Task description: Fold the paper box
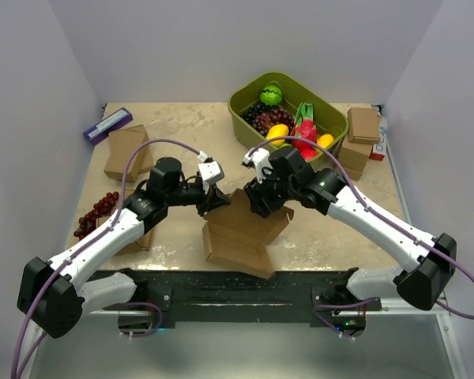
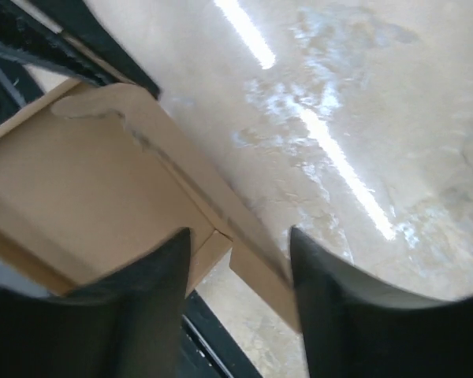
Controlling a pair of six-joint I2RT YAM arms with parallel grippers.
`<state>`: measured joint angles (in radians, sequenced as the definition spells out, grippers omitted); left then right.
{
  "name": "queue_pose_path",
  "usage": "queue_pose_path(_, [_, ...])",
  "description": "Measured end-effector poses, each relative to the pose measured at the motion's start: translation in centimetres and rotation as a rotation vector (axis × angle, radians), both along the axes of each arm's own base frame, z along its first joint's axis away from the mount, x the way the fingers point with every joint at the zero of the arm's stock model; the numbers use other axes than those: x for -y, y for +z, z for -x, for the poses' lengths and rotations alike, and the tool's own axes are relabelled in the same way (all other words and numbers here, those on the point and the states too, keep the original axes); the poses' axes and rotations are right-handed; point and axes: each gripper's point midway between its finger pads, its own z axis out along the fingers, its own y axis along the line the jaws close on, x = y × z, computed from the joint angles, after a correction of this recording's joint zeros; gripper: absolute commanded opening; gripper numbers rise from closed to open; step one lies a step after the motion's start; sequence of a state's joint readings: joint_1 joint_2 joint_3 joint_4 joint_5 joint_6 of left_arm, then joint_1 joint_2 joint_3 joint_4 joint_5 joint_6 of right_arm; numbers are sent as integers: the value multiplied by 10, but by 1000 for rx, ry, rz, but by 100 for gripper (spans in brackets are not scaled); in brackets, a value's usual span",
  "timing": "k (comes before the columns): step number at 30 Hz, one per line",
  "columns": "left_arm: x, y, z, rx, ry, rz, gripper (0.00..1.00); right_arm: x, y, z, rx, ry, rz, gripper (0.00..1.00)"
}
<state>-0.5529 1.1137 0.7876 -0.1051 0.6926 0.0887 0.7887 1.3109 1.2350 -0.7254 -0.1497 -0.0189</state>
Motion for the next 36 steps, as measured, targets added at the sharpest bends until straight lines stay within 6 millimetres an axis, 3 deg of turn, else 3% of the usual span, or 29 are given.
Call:
queue_pose_path(5, [-10, 3, -22, 36, 139, -21, 0, 27, 29, -36, 118, -284, -62, 85])
queue_pose_path(9, [-17, 8, -37, 63, 233, -23, 0, 58, 46, -46, 208, -466, -171, 89])
queue_pose_path(12, [-21, 7, -42, 65, 271, -31, 0, 80, 37, -46, 227, -557, -224, 89])
queue_pose_path(15, [-23, 7, -44, 58, 290, -31, 0, 96, 7, -47, 201, -628, -227, 82])
queue_pose_path(17, [-24, 7, -45, 58, 295, -29, 0, 98, -20, -48, 168, -649, -217, 72])
queue_pose_path(22, [-24, 9, -47, 65, 300, -25, 0, 93, -59, -54, 136, -678, -224, 71])
queue_pose_path(25, [-24, 10, -47, 67, 301, -22, 0, 87, -62, -60, 158, -679, -274, 72])
queue_pose_path(31, [-24, 10, -47, 66, 297, -21, 0, 76, -47, -79, 226, -680, -365, 68])
queue_pose_path(36, [-24, 10, -47, 66, 297, -20, 0, 68, -60, -91, 226, -681, -365, 66])
